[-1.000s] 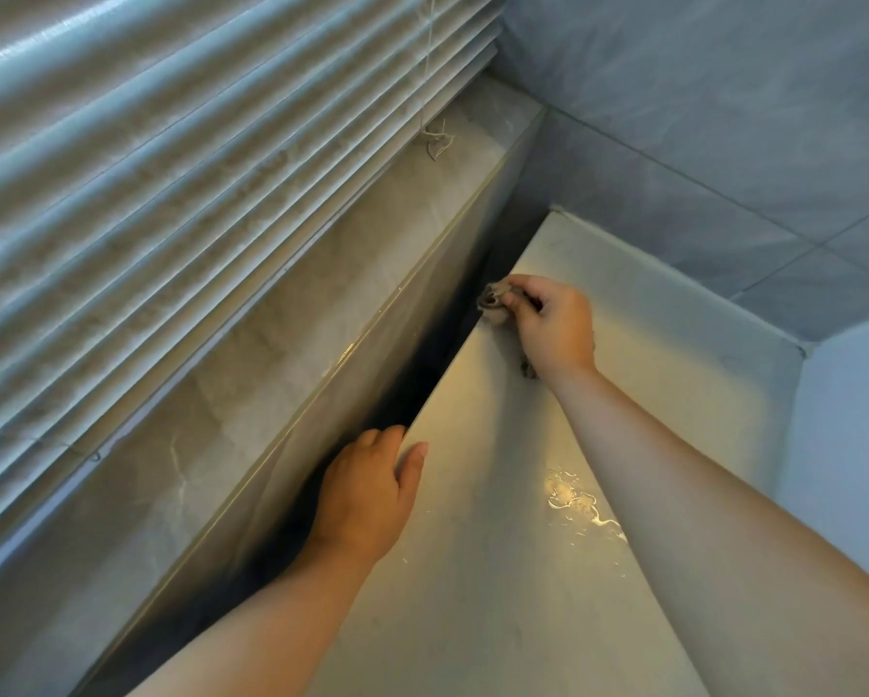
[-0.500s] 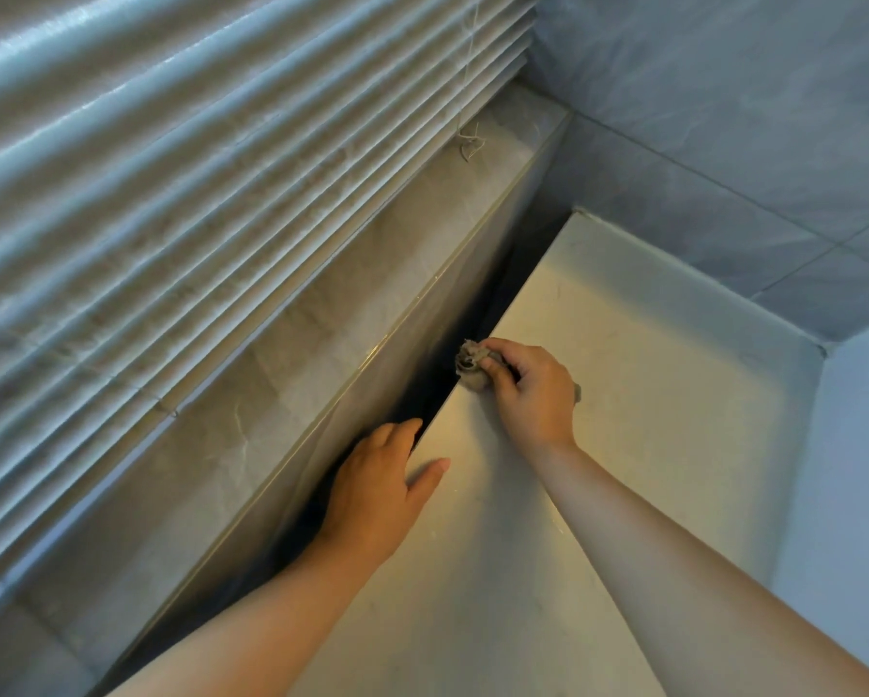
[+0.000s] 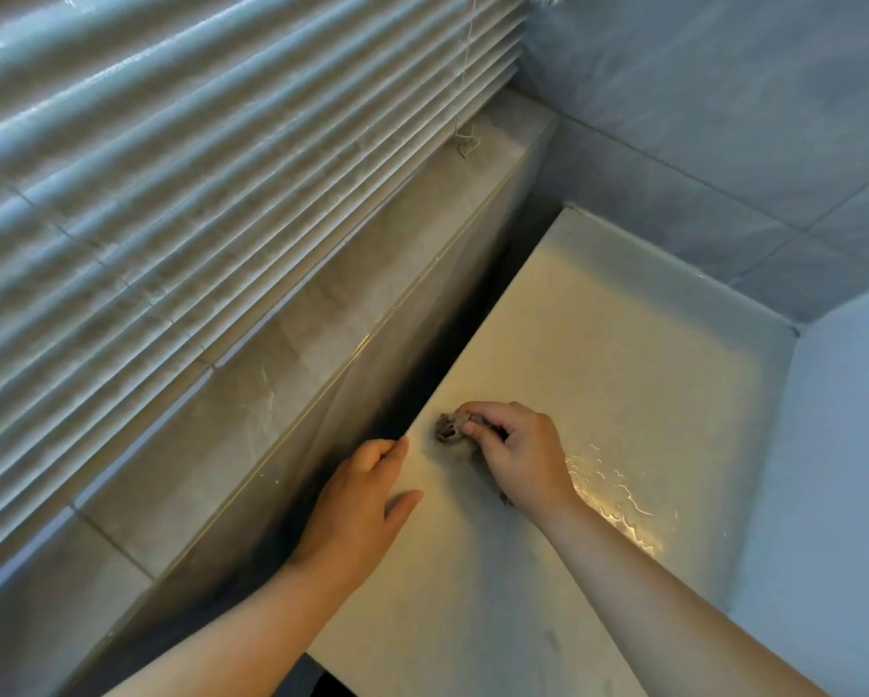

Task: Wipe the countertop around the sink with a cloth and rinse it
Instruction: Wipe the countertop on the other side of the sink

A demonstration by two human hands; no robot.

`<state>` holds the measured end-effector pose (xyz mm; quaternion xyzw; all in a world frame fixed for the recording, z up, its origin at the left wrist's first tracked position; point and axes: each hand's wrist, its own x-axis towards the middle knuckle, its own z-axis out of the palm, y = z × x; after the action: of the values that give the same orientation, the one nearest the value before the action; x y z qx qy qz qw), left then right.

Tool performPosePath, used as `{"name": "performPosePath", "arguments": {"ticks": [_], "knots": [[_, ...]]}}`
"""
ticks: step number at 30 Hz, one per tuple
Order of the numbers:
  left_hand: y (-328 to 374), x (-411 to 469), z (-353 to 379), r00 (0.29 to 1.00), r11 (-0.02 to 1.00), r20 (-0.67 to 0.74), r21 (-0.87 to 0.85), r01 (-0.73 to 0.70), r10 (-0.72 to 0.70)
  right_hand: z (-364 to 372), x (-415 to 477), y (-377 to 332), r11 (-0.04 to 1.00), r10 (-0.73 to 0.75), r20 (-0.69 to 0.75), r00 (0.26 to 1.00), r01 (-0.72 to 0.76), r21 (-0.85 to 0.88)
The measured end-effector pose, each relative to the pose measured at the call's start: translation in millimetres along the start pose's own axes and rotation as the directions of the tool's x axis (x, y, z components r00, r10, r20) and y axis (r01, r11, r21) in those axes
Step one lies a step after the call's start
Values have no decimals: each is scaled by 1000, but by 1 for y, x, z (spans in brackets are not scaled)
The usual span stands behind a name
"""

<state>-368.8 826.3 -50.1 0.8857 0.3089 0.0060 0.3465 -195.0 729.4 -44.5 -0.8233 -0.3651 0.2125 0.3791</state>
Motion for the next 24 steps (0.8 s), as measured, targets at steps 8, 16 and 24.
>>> {"name": "performPosePath", "arguments": {"ticks": [8, 16, 24], "knots": [[5, 0, 0, 1000, 996, -1, 81, -22, 22, -86, 35, -6, 981, 65, -324, 944, -1, 194], [5, 2, 4, 1000, 988, -7, 151, -17, 18, -76, 52, 51, 979, 201, -337, 920, -175, 106], [16, -2, 5, 999, 984, -28, 177, -31, 36, -36, -13, 43, 984, 159, -275, 948, -174, -31]]}}
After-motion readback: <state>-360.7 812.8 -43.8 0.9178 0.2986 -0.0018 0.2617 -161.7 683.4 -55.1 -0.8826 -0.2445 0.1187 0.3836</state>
